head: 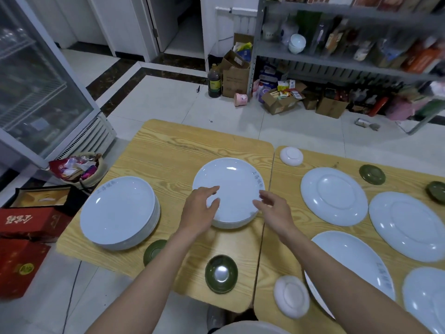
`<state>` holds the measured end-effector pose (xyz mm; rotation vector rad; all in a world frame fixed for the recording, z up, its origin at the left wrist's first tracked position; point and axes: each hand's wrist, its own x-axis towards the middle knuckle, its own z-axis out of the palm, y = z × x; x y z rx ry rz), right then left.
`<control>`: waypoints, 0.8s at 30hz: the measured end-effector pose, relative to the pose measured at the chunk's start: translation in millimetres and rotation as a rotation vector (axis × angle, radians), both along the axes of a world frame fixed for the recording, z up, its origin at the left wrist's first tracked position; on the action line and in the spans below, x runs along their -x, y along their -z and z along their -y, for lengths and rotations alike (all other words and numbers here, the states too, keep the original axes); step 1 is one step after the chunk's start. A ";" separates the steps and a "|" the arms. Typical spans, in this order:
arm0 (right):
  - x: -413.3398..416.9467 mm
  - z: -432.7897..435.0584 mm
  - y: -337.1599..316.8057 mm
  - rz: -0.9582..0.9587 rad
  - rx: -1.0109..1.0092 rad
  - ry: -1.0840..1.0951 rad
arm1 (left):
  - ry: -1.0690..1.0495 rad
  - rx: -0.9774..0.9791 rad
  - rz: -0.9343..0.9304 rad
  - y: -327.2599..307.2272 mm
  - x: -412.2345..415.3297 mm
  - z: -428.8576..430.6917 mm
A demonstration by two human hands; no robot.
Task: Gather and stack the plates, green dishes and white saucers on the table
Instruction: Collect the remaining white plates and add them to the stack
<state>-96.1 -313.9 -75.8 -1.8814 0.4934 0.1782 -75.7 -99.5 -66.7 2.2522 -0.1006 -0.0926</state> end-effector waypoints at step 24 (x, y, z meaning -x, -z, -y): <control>231.8 206.9 -156.0 -0.181 1.219 -0.221 | 0.649 -0.650 0.519 -115.6 142.7 245.0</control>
